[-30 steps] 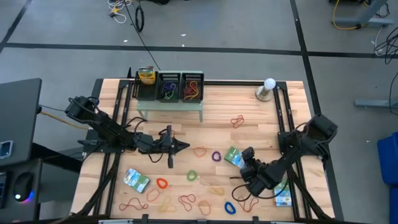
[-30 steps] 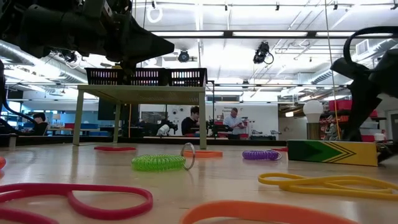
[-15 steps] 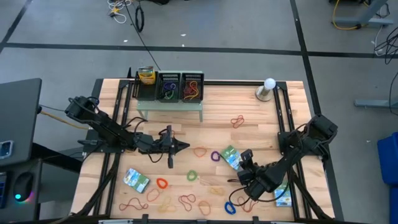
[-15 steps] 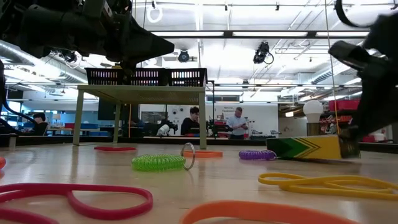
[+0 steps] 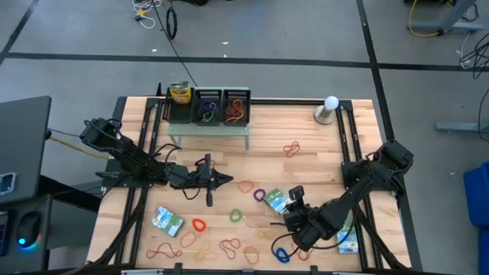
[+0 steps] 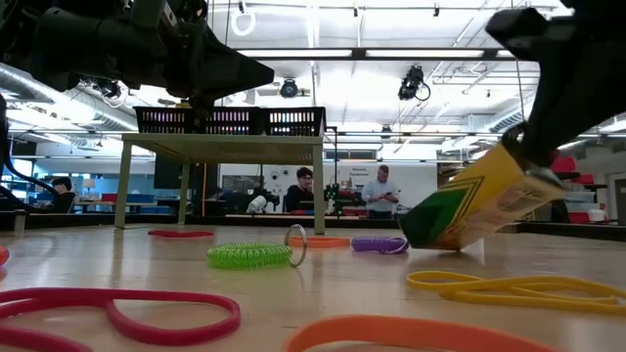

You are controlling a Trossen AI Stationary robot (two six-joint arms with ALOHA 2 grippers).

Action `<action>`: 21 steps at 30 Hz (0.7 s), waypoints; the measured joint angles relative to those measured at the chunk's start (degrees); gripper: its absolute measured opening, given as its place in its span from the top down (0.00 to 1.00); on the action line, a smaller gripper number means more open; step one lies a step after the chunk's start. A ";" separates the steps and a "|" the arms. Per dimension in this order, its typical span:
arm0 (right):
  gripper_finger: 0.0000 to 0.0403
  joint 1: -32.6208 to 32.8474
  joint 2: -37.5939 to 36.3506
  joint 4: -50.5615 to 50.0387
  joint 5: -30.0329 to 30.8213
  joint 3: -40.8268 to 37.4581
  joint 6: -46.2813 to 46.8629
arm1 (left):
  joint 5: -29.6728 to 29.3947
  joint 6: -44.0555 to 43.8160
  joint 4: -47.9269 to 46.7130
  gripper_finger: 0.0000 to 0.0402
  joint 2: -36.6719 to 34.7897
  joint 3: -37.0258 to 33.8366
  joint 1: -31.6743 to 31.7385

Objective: Pick & Place Office Desk Supplies
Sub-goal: Put the crayon box into the left black bin on the shelf

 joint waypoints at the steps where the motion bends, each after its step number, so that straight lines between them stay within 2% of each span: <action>1: 0.98 -0.67 0.00 -0.36 -2.44 1.05 0.03 | -0.03 0.00 0.00 0.97 0.00 -0.01 0.00; 9: 0.96 -8.84 -0.89 -1.77 -26.95 6.33 6.25 | -0.17 0.00 0.00 0.97 0.00 0.00 0.00; 15: 0.96 -15.63 -1.18 -0.51 -44.32 6.94 10.79 | -0.17 -0.16 -0.45 0.97 0.00 -0.02 0.00; 21: 0.96 -20.71 -1.71 0.25 -53.63 6.94 12.04 | -0.17 -0.20 -0.57 0.97 0.00 -0.02 0.00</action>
